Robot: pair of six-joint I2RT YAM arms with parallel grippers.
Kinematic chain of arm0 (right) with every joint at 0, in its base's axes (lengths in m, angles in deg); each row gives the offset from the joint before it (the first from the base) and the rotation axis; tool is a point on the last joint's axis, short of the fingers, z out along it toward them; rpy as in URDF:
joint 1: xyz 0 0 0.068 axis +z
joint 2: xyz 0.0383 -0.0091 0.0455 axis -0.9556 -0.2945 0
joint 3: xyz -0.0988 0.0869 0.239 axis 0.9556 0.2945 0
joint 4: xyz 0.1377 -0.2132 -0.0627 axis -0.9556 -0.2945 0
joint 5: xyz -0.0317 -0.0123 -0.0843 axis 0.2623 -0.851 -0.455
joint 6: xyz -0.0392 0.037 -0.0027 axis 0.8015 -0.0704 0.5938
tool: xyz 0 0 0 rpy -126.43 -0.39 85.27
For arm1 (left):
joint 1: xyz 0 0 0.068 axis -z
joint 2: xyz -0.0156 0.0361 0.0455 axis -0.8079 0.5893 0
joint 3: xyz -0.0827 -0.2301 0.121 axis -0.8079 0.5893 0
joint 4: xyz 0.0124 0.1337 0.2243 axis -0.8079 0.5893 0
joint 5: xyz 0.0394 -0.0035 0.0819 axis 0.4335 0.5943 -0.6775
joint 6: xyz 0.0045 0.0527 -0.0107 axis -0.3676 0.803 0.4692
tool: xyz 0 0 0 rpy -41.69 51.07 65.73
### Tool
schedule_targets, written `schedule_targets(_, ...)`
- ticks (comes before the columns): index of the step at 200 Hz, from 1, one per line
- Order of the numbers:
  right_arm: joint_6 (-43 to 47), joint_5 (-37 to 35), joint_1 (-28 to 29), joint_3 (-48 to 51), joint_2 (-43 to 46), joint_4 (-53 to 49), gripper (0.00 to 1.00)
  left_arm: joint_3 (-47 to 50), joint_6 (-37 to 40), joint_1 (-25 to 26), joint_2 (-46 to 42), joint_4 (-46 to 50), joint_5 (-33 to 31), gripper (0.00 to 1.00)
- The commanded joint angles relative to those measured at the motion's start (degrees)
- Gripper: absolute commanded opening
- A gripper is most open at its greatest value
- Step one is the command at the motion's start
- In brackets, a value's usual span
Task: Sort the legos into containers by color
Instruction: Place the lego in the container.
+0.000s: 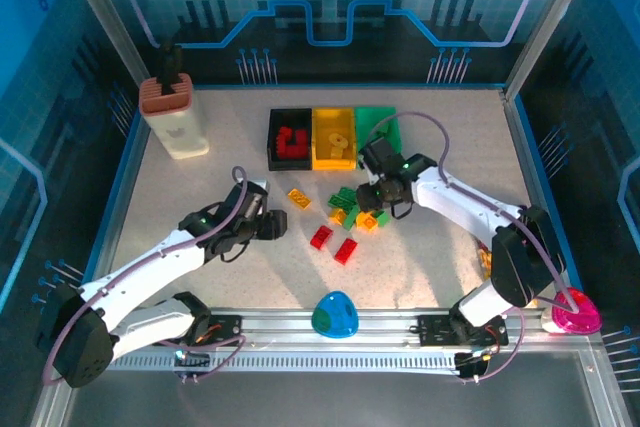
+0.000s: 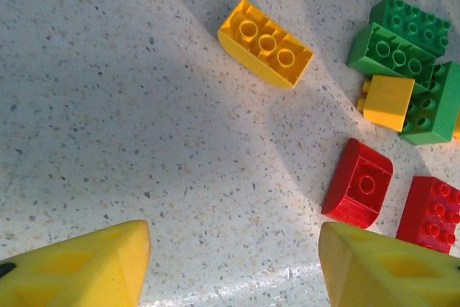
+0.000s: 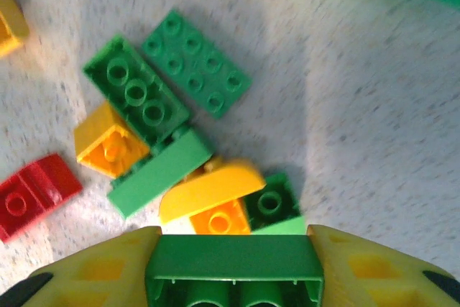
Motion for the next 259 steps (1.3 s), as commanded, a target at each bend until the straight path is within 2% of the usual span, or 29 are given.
schedule_targets(1, 2.7, 0.9, -3.5, -6.4, -3.0, -1.5, 0.4, 1.5, -2.2, 1.8, -0.1, -1.3, -0.6, 0.64)
schedule_targets(50, 5.5, 1.3, -9.3, -22.6, -14.8, -4.0, 0.41, 3.3, -5.8, 7.4, 0.5, -1.5, -3.9, 0.64)
schedule_targets(124, 5.6, 1.7, -14.5, -43.4, -31.5, -9.2, 0.43, 4.3, -7.2, 9.7, -1.0, -1.0, -4.8, 0.64)
schedule_targets(135, 5.4, 1.8, -15.0, -45.9, -33.5, -9.9, 0.47, 4.3, -7.2, 9.8, -1.0, -1.1, -4.8, 0.64)
schedule_targets(141, 5.2, 1.7, -15.3, -47.2, -34.5, -10.5, 0.53, 4.3, -7.2, 9.8, -0.9, -1.1, -4.9, 0.64)
schedule_targets(151, 5.0, 1.9, -15.4, -48.8, -35.2, -11.5, 0.78, 4.2, -7.2, 9.9, -1.0, -1.2, -4.8, 0.64)
schedule_targets(161, 4.7, 1.8, -15.1, -48.2, -34.2, -11.1, 0.88, 4.2, -7.3, 10.0, -1.0, -1.4, -4.7, 0.64)
schedule_targets(179, 4.4, 1.9, -14.4, -42.9, -29.6, -7.7, 0.91, 4.2, -7.2, 10.0, -0.9, -1.8, -4.3, 0.64)
schedule_targets(208, 5.8, 3.5, -11.4, -30.9, -20.5, -2.2, 0.89, 4.3, -7.3, 10.0, -0.9, -2.0, -4.0, 0.65)
schedule_targets(221, 7.9, 6.4, -9.9, -24.6, -17.1, 0.3, 0.88, 4.4, -7.5, 10.0, -0.8, -2.6, -3.9, 0.65)
schedule_targets(259, 14.0, 12.4, -6.2, -14.1, -13.1, 2.1, 0.86, 4.1, -7.8, 9.7, 0.9, -4.3, -3.3, 0.65)
